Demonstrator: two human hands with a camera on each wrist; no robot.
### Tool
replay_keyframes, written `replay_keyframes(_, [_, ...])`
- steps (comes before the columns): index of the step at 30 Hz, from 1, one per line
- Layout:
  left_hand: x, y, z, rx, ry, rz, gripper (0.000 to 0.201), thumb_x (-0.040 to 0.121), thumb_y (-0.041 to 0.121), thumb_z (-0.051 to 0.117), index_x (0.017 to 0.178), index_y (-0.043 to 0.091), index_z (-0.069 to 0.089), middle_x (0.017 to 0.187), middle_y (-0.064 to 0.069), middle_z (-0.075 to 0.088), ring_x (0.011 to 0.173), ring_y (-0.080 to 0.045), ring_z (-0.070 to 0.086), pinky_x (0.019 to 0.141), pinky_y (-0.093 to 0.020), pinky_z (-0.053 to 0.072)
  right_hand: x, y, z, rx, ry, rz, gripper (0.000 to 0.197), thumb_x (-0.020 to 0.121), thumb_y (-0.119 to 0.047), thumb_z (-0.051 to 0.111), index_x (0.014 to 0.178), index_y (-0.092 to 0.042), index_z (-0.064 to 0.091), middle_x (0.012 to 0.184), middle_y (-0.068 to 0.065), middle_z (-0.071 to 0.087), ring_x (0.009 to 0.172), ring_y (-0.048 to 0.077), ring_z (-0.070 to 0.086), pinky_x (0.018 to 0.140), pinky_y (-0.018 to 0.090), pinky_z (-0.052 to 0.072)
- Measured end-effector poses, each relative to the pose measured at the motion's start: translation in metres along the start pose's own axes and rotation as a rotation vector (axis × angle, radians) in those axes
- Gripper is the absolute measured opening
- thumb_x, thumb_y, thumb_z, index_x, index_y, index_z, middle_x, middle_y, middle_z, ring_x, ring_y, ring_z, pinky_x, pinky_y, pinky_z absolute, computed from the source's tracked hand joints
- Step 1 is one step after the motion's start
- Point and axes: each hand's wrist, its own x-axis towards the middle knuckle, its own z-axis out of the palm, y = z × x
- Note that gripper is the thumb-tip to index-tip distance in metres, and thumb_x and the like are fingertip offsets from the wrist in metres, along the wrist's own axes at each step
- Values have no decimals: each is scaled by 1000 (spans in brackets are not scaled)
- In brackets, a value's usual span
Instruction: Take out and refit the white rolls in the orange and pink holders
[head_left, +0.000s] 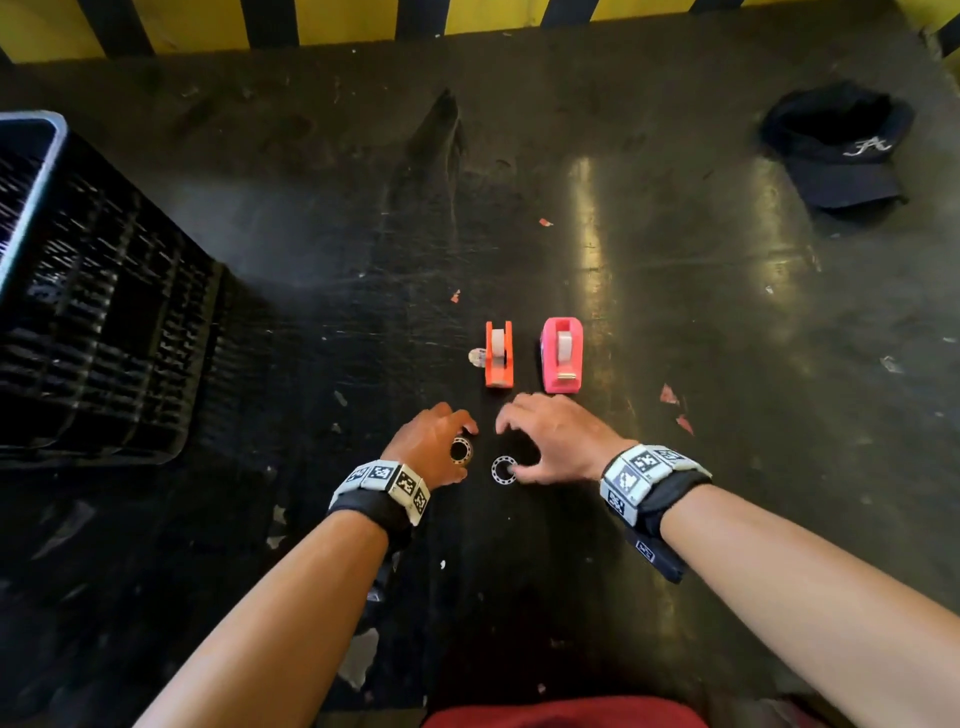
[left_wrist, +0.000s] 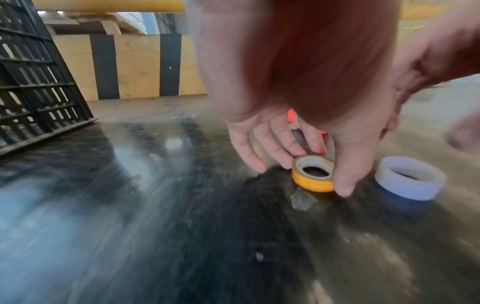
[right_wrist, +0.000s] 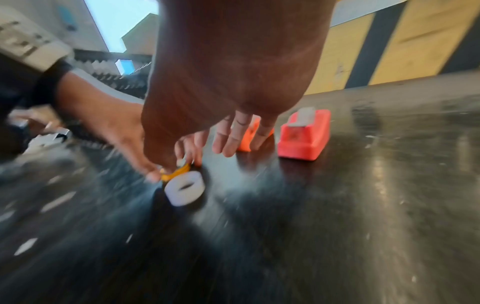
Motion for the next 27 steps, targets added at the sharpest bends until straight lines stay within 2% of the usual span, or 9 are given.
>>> replay_keyframes(2, [-3,-2,4,-12,26,13,53,80,25,82,129,28,60,128,-3,56,117,-24,59,99,-38,53,-2,-11,12,-19,-142,8,58,77,-46,82,125,-28,55,119,-2,56,105,18,55,93,40,46])
replay_keyframes(4, [-6,-6,8,-28,43,18,47,82,26,80,125,27,62,126,-2,56,115,-22,59,97,-37,54,-3,-16,23,-30,-178,35,56,80,-42,82,126,-27,55,120,0,54,107,20,54,95,42,45])
replay_keyframes(6, [-10,-12,9,-42,56,20,45,83,29,79,125,27,63,125,-1,58,113,-21,61,96,-37,55,-2,-18,27,-43,-163,40,45,84,-39,78,123,-26,58,118,1,55,108,23,56,96,44,45])
replay_keyframes(9, [-10,-25,-5,-53,112,-3,46,84,34,79,127,29,64,127,0,60,113,-21,63,96,-40,56,10,-23,18,-43,-118,29,38,87,-38,74,121,-27,60,116,-1,57,109,22,57,93,42,45])
replay_keyframes(13, [2,-45,-41,-37,242,-52,45,84,36,79,126,27,66,125,-3,62,111,-25,65,95,-43,56,54,-34,-16,-60,57,36,38,86,-32,75,121,-26,63,118,-2,61,111,22,58,88,38,43])
replay_keyframes(15, [11,-56,-57,-38,301,-82,46,83,37,80,125,26,67,123,-4,63,110,-26,65,92,-42,55,82,-38,-30,-107,124,79,37,87,-29,75,122,-24,65,119,-1,63,112,24,59,91,40,41])
replay_keyframes(20, [35,-72,-72,-54,332,-133,48,83,36,81,127,23,65,126,-7,61,113,-28,64,96,-43,54,132,-41,-35,-278,65,183,37,89,-32,73,125,-23,65,123,1,65,116,28,59,95,46,39])
replay_keyframes(24, [51,-78,-67,-74,341,-149,49,83,35,82,127,23,64,129,-6,60,115,-28,64,97,-42,54,144,-37,-23,-325,40,210,40,90,-31,73,128,-22,66,123,2,67,115,28,59,95,47,39])
replay_keyframes(27, [56,-79,-63,-86,346,-151,52,83,35,81,130,23,61,131,-5,59,117,-26,64,99,-42,55,144,-36,-16,-311,69,204,49,89,-32,76,135,-22,62,126,3,66,117,28,59,96,46,40])
